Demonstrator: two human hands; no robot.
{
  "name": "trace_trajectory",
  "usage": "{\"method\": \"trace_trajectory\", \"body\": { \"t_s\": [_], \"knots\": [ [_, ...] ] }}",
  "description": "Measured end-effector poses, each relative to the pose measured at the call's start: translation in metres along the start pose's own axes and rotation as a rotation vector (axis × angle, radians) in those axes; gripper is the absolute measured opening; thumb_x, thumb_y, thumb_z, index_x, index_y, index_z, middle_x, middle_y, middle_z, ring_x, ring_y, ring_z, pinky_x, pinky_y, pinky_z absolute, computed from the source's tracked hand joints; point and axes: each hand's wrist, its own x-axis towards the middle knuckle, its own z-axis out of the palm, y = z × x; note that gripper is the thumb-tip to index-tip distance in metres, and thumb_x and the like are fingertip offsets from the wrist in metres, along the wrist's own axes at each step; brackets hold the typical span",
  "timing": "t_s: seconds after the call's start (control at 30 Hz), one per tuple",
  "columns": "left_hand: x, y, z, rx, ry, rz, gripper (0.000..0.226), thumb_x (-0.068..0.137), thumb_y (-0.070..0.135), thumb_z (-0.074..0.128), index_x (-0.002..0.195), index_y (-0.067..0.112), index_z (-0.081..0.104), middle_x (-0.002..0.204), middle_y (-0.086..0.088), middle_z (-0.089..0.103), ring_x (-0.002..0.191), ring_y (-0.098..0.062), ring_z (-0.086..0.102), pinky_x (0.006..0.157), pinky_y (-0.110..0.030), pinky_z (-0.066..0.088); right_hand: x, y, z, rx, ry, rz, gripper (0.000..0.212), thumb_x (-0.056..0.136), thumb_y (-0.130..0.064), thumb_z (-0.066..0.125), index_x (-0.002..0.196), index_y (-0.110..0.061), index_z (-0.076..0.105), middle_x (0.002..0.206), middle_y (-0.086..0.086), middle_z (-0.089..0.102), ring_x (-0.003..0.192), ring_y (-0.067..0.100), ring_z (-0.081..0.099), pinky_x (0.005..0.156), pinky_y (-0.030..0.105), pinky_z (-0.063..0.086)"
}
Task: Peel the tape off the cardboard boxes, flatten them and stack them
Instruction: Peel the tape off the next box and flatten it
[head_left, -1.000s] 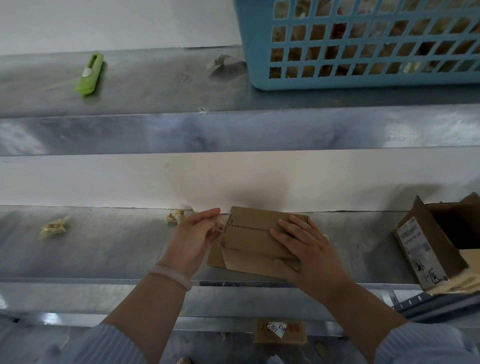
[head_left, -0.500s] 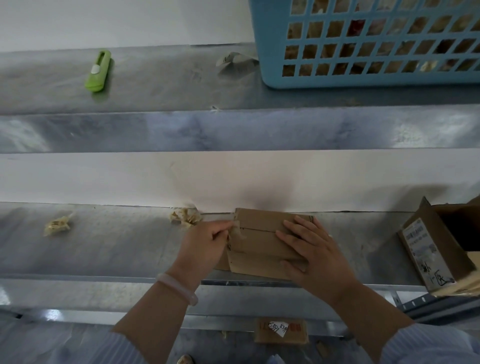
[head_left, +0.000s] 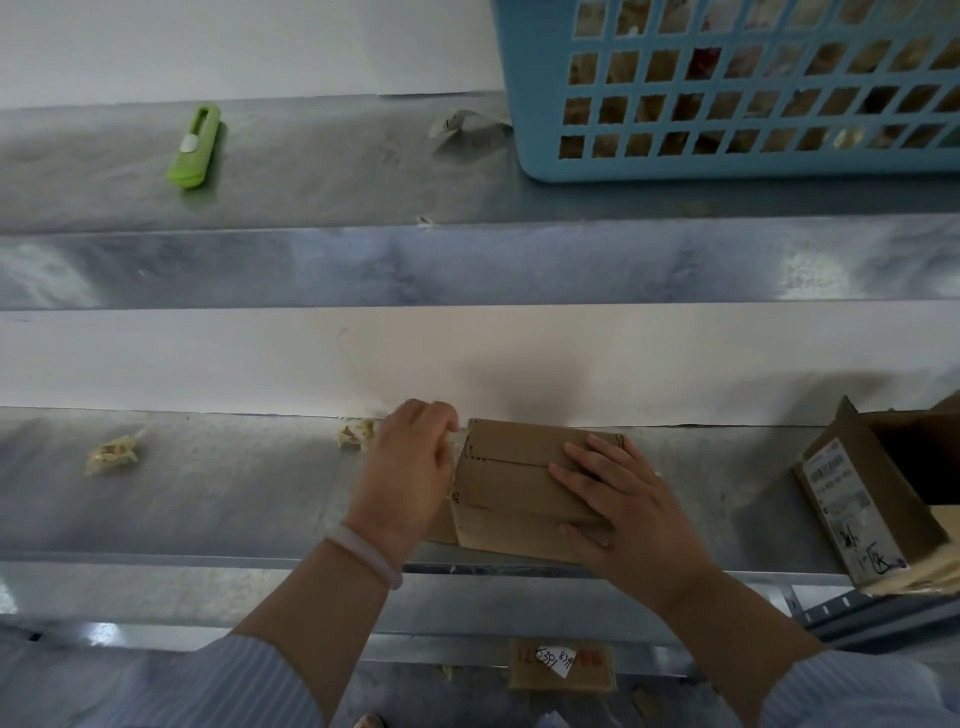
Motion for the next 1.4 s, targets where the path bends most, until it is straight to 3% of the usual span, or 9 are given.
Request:
{"method": "trace_trajectory", "body": {
  "t_s": [0.13,0.3,0.4,0.6,0.77,1.0,1.13,1.33,1.4],
  "knots": [
    [0.0,0.011,0.007,0.098,-0.136,0.33,0.022,0.069,-0.004,0.054,0.074,0.014,0.065,0.077,0.0,0.062,0.073,-0.019,0.057,0.064,-0.032,0.051,-0.001,0.0,0.0,-0.011,-0.008,-0.003,0.053,0.084,-0.053,0.054,0.131,-0.03,0.06,0.144,-0.009,0.049,0.141,0.013,0.035,0.12,0.04,0.018],
    [-0.004,0.012,0.0,0.002,-0.287,0.205,0.029,0.086,0.026,0.062,0.114,0.022,0.069,0.094,0.008,0.07,0.085,-0.007,0.062,0.081,-0.025,0.051,0.0,0.001,-0.001,-0.019,-0.026,-0.011,0.052,0.084,-0.053,0.056,0.13,-0.031,0.061,0.143,-0.008,0.051,0.14,0.013,0.036,0.12,0.04,0.019],
    [-0.004,0.013,-0.006,-0.192,-0.302,0.032,0.04,0.092,0.021,0.061,0.131,0.029,0.057,0.1,0.015,0.07,0.091,0.005,0.061,0.085,-0.01,0.046,0.0,0.001,-0.003,-0.031,-0.038,-0.004,0.052,0.084,-0.055,0.056,0.13,-0.031,0.061,0.143,-0.008,0.05,0.14,0.012,0.036,0.12,0.04,0.019],
    [-0.003,0.011,0.002,-0.137,-0.212,-0.202,0.041,0.084,0.033,0.071,0.122,0.025,0.061,0.104,0.01,0.048,0.093,-0.006,0.053,0.083,-0.019,0.048,0.011,-0.008,-0.01,-0.077,-0.028,0.057,0.053,0.082,-0.066,0.05,0.116,-0.03,0.071,0.129,-0.008,0.062,0.128,0.014,0.051,0.113,0.043,0.035],
    [-0.001,0.015,-0.004,-0.205,-0.305,-0.407,0.016,0.083,0.036,0.073,0.082,0.034,0.057,0.072,0.022,0.056,0.07,0.006,0.054,0.054,-0.005,0.038,0.032,-0.029,-0.006,-0.135,-0.135,0.086,0.059,0.084,-0.069,0.042,0.123,-0.03,0.064,0.127,-0.002,0.06,0.122,0.022,0.054,0.11,0.043,0.037],
    [-0.003,0.002,-0.003,-0.159,-0.268,-0.351,0.016,0.084,0.018,0.07,0.074,0.025,0.061,0.067,0.009,0.06,0.063,-0.003,0.056,0.057,-0.015,0.045,0.036,-0.035,-0.003,-0.238,-0.275,0.033,0.07,0.091,-0.074,0.015,0.137,-0.036,0.052,0.143,0.0,0.051,0.135,0.025,0.045,0.113,0.045,0.029],
    [0.0,-0.01,-0.01,-0.336,-0.191,-0.45,0.024,0.086,0.004,0.065,0.074,0.023,0.056,0.076,-0.003,0.064,0.063,-0.014,0.068,0.063,-0.035,0.06,0.035,-0.036,-0.004,-0.225,-0.289,0.039,0.07,0.092,-0.074,0.014,0.138,-0.036,0.051,0.145,-0.001,0.049,0.137,0.024,0.043,0.115,0.046,0.028],
    [-0.009,-0.014,-0.021,-0.054,-0.163,0.063,0.009,0.087,0.022,0.061,0.088,0.025,0.069,0.084,0.018,0.062,0.077,0.006,0.055,0.073,-0.016,0.05,0.035,-0.039,-0.005,-0.22,-0.295,0.045,0.069,0.092,-0.073,0.016,0.139,-0.036,0.05,0.146,-0.001,0.049,0.137,0.024,0.042,0.115,0.046,0.029],
    [-0.013,-0.015,-0.019,-0.055,-0.206,0.151,0.022,0.091,0.03,0.052,0.096,0.023,0.072,0.091,0.015,0.065,0.084,0.007,0.052,0.079,-0.009,0.044,0.035,-0.039,-0.005,-0.222,-0.297,0.042,0.067,0.092,-0.072,0.02,0.139,-0.036,0.05,0.146,-0.001,0.048,0.137,0.024,0.041,0.115,0.046,0.029]
  ]
}}
